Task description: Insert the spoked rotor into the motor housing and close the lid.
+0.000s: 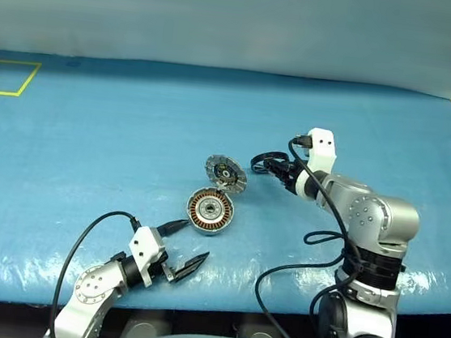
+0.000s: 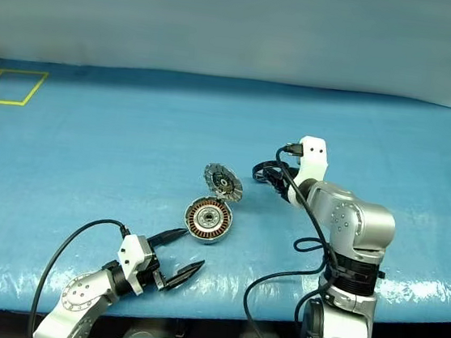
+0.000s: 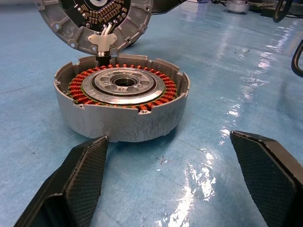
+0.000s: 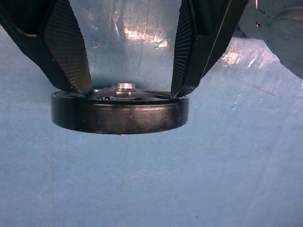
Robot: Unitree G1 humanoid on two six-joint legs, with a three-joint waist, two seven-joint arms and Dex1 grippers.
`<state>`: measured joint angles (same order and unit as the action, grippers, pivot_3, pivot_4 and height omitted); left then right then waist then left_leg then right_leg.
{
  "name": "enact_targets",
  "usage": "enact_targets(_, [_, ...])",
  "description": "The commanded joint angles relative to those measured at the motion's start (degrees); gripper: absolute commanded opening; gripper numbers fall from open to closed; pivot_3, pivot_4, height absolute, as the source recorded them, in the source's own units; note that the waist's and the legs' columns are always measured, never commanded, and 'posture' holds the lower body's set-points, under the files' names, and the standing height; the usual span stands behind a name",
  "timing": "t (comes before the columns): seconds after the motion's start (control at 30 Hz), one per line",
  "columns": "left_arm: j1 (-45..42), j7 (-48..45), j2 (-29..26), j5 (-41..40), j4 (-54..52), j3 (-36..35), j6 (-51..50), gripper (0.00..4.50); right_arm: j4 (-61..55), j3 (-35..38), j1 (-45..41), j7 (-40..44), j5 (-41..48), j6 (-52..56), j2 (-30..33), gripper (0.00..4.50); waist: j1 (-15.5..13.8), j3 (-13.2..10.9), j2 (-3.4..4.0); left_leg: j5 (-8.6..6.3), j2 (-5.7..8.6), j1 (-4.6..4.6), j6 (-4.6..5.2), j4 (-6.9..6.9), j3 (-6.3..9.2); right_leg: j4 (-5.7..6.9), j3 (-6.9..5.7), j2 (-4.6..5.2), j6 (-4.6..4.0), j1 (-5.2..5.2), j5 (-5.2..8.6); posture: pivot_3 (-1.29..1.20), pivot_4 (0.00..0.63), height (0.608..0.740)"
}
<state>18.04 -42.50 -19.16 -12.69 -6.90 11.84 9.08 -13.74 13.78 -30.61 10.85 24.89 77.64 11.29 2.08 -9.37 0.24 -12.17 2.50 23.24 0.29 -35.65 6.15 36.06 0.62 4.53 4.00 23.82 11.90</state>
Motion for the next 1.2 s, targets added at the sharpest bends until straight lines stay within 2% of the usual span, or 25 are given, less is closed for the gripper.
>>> enact_targets(0.03, [0.19, -0.04, 0.31, -0.71, -1.06, 0.23, 0.53, 4.50, 2.13, -1.17, -2.56, 0.11, -0.56, -3.73, -0.12, 2.73, 0.00, 0.00, 0.00, 0.00, 0.00, 0.00, 0.00, -0.01, 0.00, 0.00, -0.01, 0.00, 0.00, 0.00, 0.00, 0.00, 0.150, 0.740])
enact_targets(0.47, [1.77, 0.44, -0.06, -1.32, -2.49, -0.40, 0.43, 4.50, 3.29, -4.80, -4.47, 2.41, -0.51, -7.51, 3.03, 2.73, 0.00, 0.00, 0.00, 0.00, 0.01, 0.00, 0.00, -0.01, -0.01, 0.00, 0.01, -0.01, 0.01, -0.02, -0.02, 0.00, 0.150, 0.740])
enact_targets(0.73, [1.55, -0.21, -0.18, -2.20, -2.57, -0.49, 1.17, 4.50, 9.83, -8.10, -6.11, 2.48, -3.05, -12.26, 2.77, 2.73, 0.02, 0.00, 0.00, 0.00, 0.01, -0.01, 0.00, -0.02, -0.03, 0.01, 0.01, -0.03, 0.00, -0.02, -0.03, 0.00, 0.150, 0.740])
enact_targets(0.9, [3.18, -0.54, -0.61, -2.78, -4.40, -0.48, 2.09, 4.50, 10.12, -8.74, -6.75, 3.45, -2.32, -13.02, 2.43, 2.73, 0.04, 0.00, 0.00, 0.00, 0.02, -0.01, 0.00, -0.02, -0.03, 0.01, 0.04, -0.03, 0.03, -0.02, -0.07, 0.00, 0.150, 0.740])
enact_targets(1.07, [5.84, 0.14, -1.43, -2.97, -6.94, -1.96, 3.91, 4.50, 5.20, -9.54, -6.24, 7.29, -1.03, -12.94, 5.99, 2.73, -0.05, 0.00, 0.00, 0.00, 0.01, -0.01, 0.00, -0.03, -0.02, 0.00, 0.05, -0.03, 0.01, -0.02, -0.06, 0.00, 0.150, 0.740])
enact_targets(1.2, [7.90, 1.12, -2.12, -1.90, -8.07, -3.23, 5.20, 4.50, 2.31, -14.04, -4.45, 13.27, -3.43, -20.25, 12.22, 2.73, -0.04, 0.00, 0.01, 0.00, 0.01, 0.00, 0.00, -0.07, -0.03, -0.01, 0.03, -0.02, 0.01, -0.04, -0.05, 0.00, 0.150, 0.740])
